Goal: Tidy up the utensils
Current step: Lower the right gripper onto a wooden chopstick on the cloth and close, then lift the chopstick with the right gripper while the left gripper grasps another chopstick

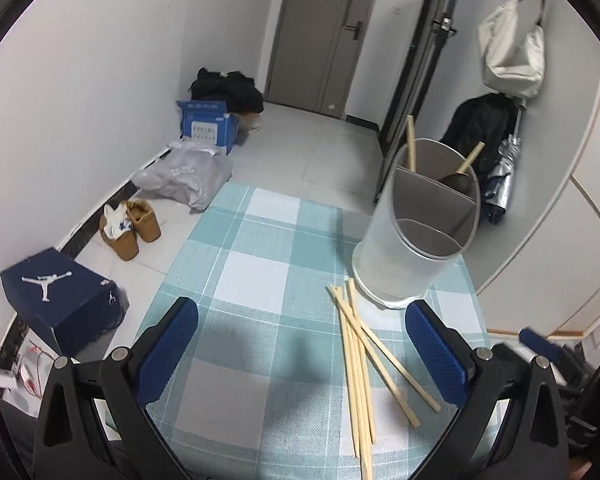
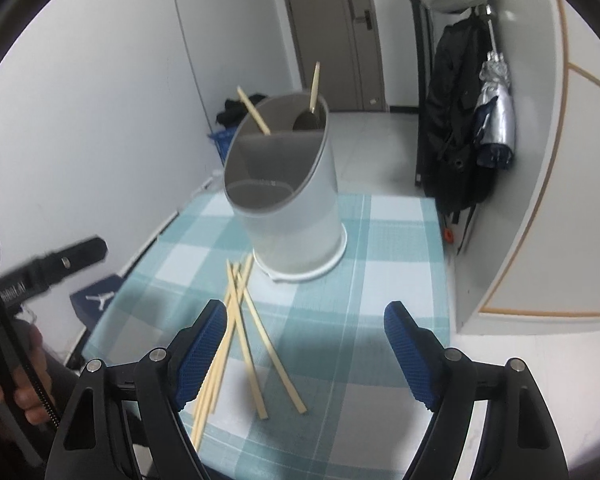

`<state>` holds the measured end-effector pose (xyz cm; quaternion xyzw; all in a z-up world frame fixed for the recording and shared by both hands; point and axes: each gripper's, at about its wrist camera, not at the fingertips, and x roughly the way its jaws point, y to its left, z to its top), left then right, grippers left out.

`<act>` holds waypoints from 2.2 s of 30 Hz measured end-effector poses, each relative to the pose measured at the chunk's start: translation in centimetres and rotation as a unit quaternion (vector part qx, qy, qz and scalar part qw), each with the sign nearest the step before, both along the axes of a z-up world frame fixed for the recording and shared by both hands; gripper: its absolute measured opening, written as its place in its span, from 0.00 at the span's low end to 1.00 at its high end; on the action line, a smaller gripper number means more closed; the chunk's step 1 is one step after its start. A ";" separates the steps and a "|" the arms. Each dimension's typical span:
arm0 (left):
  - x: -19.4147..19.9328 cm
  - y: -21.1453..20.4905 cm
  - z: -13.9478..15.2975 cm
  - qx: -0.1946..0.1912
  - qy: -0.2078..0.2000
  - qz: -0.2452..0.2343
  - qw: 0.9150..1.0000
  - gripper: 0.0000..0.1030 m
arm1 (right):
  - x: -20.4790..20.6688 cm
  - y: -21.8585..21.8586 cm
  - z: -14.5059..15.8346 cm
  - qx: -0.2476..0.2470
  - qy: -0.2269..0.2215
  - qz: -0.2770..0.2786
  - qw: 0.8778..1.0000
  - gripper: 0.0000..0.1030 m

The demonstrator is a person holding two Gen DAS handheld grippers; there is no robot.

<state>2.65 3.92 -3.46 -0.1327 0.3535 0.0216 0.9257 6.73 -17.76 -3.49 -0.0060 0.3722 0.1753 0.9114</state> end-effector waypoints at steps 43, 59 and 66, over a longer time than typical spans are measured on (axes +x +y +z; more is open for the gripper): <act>3.3 5.5 -2.4 -0.135 0.097 0.071 0.984 0.99 | 2.3 5.2 -7.6 -0.066 0.232 0.110 0.964 0.09; 3.5 5.5 -3.7 -0.089 0.118 0.092 0.985 0.99 | 6.3 9.9 -8.9 -0.098 0.193 0.143 0.966 0.19; 4.4 4.4 -5.0 -0.053 0.137 0.079 0.986 0.99 | 6.5 11.1 -9.0 -0.113 0.163 0.169 0.965 0.04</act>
